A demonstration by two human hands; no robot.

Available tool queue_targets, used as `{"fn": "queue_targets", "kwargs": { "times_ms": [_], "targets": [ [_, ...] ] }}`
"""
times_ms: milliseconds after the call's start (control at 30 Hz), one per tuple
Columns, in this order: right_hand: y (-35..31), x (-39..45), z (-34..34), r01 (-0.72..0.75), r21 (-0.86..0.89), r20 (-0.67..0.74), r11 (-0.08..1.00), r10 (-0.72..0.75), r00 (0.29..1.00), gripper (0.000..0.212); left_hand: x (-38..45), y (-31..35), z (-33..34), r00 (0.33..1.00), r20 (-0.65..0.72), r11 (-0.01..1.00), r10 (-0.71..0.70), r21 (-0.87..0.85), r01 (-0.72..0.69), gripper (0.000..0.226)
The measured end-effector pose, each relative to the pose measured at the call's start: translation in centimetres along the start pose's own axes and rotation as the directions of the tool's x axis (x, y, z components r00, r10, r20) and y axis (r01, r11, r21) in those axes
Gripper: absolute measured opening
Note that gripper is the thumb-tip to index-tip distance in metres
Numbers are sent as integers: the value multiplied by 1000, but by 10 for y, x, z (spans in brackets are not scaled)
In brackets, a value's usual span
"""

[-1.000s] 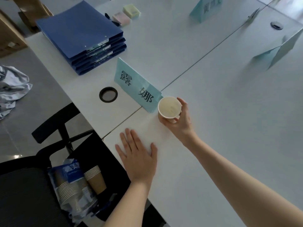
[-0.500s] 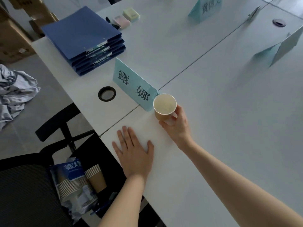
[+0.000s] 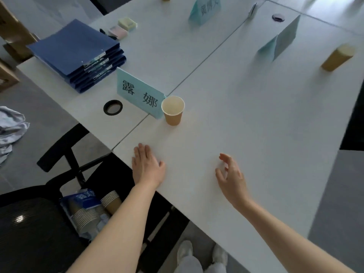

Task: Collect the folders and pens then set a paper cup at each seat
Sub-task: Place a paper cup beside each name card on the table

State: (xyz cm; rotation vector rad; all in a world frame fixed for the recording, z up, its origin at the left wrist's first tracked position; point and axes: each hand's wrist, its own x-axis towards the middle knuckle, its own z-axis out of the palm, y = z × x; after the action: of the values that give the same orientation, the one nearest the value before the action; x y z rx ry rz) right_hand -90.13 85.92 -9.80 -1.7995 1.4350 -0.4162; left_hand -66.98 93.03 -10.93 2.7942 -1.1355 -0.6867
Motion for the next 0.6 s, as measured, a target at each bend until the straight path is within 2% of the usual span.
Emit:
{"fn": "queue_targets", "kwargs": {
  "times_ms": [67, 233, 367, 600],
  "targets": [
    [12, -23, -19, -55, -8, -8, 998, 54, 998, 44, -26, 5, -2, 998, 21, 998, 59, -25, -58, 69],
    [47, -69, -77, -158, 30, -30, 987, 158, 987, 38, -104, 56, 10, 994, -5, 967, 112, -228, -110, 51],
    [78, -94, -133, -175, 91, -80, 980, 182, 980, 33, -163, 118, 31, 987, -5, 923, 163, -353, -154, 40],
    [163, -140, -265, -144, 200, -183, 969, 181, 966, 28, -268, 246, 92, 981, -37, 869, 191, -458, -186, 31]
  ]
}}
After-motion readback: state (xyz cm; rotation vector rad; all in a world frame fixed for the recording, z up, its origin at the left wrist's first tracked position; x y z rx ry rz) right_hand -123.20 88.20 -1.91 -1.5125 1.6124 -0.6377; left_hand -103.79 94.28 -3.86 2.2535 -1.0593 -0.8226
